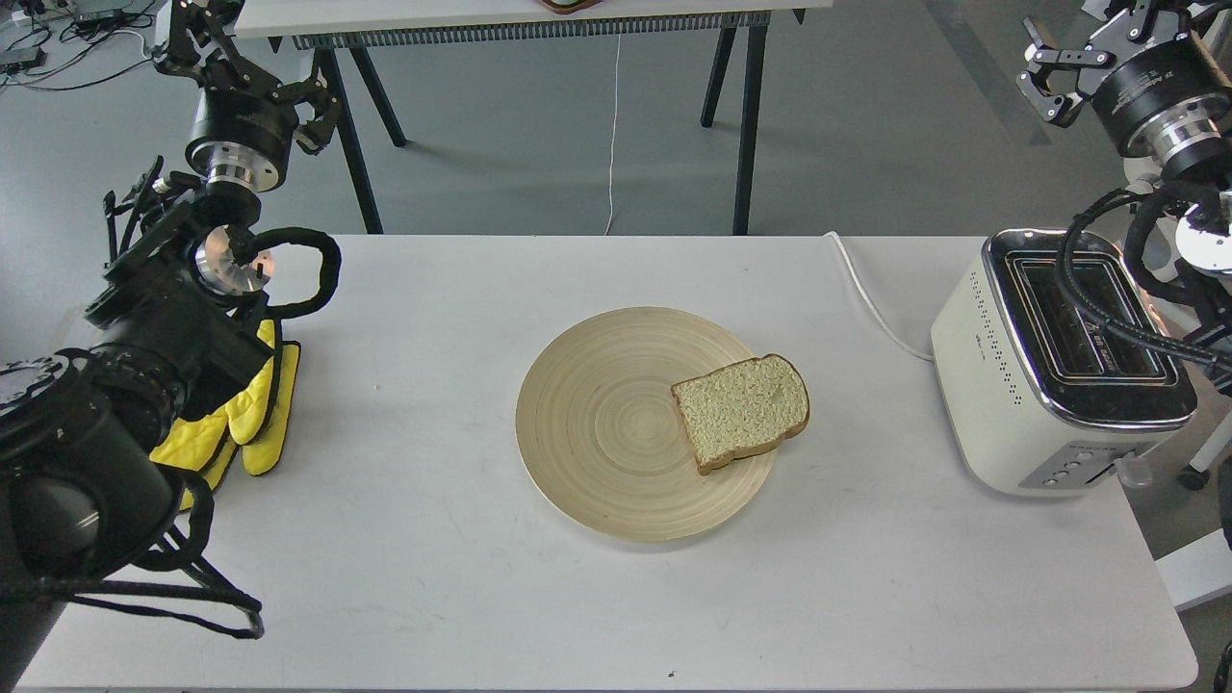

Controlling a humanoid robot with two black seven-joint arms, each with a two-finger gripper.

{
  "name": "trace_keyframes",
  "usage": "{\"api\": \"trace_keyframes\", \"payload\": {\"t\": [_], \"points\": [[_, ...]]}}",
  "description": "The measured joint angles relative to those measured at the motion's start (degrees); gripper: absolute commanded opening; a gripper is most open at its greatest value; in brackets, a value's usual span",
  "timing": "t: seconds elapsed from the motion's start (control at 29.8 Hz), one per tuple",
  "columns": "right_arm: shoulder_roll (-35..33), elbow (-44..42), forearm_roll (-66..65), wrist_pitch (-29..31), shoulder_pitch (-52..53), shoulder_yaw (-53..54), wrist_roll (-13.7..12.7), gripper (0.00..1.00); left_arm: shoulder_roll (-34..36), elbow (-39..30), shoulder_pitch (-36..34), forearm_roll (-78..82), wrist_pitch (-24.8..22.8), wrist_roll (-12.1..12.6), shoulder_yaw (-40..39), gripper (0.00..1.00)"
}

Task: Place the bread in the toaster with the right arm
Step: 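Move the right gripper off the toaster and down toward the plate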

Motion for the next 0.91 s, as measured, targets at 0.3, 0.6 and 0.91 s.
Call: {"api": "trace_keyframes", "payload": {"t": [0.3, 0.6, 0.91], "points": [[0.5, 0.9, 0.0, -0.4, 0.0, -1.9, 0.1, 0.99, 0.1, 0.0, 0.0, 0.0, 0.0, -0.1, 0.1, 1.0], [-4.4, 14.5, -0.9, -7.2, -4.8, -11.9, 0.7, 0.99, 0.1, 0.0, 0.0, -0.1, 0.0, 0.1, 0.1, 1.0], [-13.6, 36.2, -13.9, -20.6, -13.6, -18.5, 1.4, 0.99, 0.0, 0.0, 0.0, 0.0, 0.0, 0.2, 0.2, 1.0]]}}
